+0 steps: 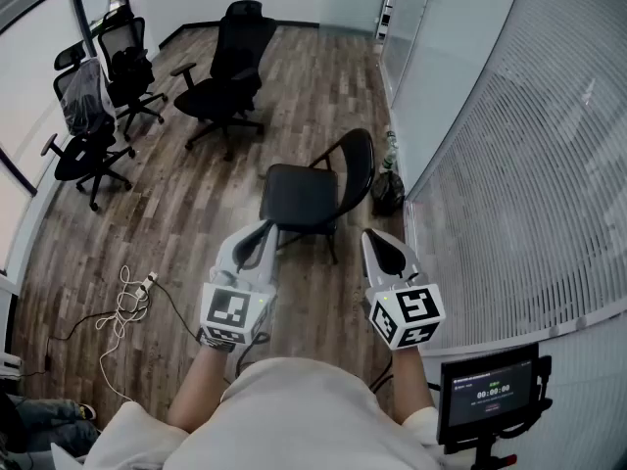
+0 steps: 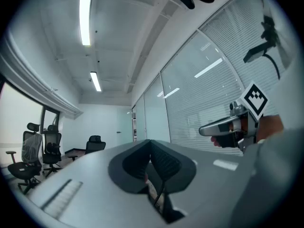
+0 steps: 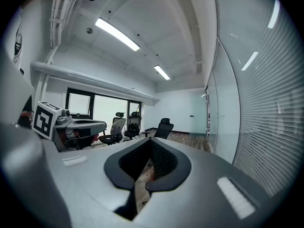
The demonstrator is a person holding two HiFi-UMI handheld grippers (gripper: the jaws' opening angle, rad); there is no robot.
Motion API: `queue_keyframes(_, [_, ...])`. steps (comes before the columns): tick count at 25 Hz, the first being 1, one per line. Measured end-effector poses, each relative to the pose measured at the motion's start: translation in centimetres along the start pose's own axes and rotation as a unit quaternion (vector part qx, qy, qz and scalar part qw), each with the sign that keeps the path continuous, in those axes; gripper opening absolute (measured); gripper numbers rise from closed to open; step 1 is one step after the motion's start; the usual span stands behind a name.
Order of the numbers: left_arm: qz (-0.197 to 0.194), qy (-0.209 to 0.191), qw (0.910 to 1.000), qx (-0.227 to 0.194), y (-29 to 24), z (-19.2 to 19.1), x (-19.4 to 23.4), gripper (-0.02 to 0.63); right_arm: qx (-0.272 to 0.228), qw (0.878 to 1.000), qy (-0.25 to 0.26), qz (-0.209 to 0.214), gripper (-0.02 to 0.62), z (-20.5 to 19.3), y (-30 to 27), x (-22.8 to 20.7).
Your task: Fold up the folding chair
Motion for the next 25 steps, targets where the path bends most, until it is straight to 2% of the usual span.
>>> queue_keyframes(8, [0.002,0.005,1.0000,0.002,0.4,-0.2,0.1,-0.011,-0.012,1.000,-0.019,0.008,0.002,-0.2,0.3,0.0])
queue_keyframes(18, [-0.005,0.017,0.9998,-0.002,1.2,-0.1,-0.7,-0.012,-0.022,1.000,-0.012,-0.003,0.002,-0.3,1.6,-0.6])
queue_keyframes(23, [-0.009,0.017,0.9995,0.023,1.5,-1.2,-1.7,-0.012,-0.024,0.999,-0.014,0.021,0.002,-0.9,2.5,-0.5])
queue_keyframes(25, [-0.003,0.003,0.9993,0.037,0.6,-1.4,-2.3,-0.011,-0.022,0.999,-0.012,0.034,0.002,-0.7,2.5,-1.4])
Point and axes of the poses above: the fingertips, and each gripper's own axes: y backward along the fingers, x to its left, z out of its top, the point moved 8 cm from there along y, backward along the fingers, and after that the axes turned 12 degrees about -x, right-handed, at the moved point
